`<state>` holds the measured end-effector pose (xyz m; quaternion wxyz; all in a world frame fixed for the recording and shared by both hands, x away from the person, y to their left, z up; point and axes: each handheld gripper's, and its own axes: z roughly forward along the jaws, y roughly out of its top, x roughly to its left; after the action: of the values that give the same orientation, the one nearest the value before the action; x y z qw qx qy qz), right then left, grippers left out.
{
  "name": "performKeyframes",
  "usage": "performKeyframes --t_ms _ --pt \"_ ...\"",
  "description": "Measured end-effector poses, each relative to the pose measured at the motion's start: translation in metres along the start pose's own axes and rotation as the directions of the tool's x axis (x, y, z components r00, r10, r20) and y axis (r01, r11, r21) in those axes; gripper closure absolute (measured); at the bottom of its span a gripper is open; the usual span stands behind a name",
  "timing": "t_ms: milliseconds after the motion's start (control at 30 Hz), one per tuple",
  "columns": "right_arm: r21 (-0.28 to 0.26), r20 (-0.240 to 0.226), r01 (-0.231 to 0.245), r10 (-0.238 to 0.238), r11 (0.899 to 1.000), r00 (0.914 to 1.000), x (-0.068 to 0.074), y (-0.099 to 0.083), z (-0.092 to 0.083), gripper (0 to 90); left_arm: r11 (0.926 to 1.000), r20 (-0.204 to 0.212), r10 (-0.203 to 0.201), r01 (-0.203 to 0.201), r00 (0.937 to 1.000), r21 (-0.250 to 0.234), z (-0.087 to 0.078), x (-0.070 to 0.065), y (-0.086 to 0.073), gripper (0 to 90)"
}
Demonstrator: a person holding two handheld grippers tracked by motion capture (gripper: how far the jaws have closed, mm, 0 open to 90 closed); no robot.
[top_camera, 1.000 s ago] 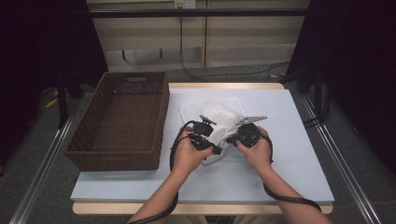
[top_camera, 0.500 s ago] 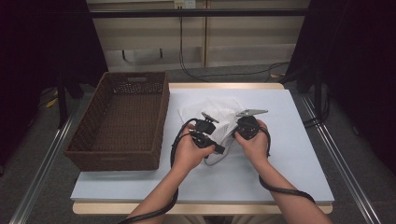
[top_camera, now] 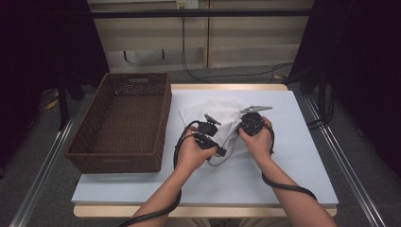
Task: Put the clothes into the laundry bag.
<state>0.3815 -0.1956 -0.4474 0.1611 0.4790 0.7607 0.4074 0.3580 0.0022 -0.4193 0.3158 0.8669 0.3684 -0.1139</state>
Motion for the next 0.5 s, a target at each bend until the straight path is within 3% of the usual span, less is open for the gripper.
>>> performKeyframes --t_ms 267,500 --pt "0.038 -0.032 0.024 -0.023 0.999 0.9992 -0.003 -0.012 -0.005 90.0 0.9999 -0.053 -0.008 0.009 0.9986 0.012 0.008 0.008 -0.003 88.9" --pt "0.043 -0.057 0.023 -0.02 0.999 0.9982 -0.002 -0.023 -0.02 85.7 0.9997 -0.06 -0.007 0.008 0.9982 0.022 0.009 0.008 -0.004 88.3"
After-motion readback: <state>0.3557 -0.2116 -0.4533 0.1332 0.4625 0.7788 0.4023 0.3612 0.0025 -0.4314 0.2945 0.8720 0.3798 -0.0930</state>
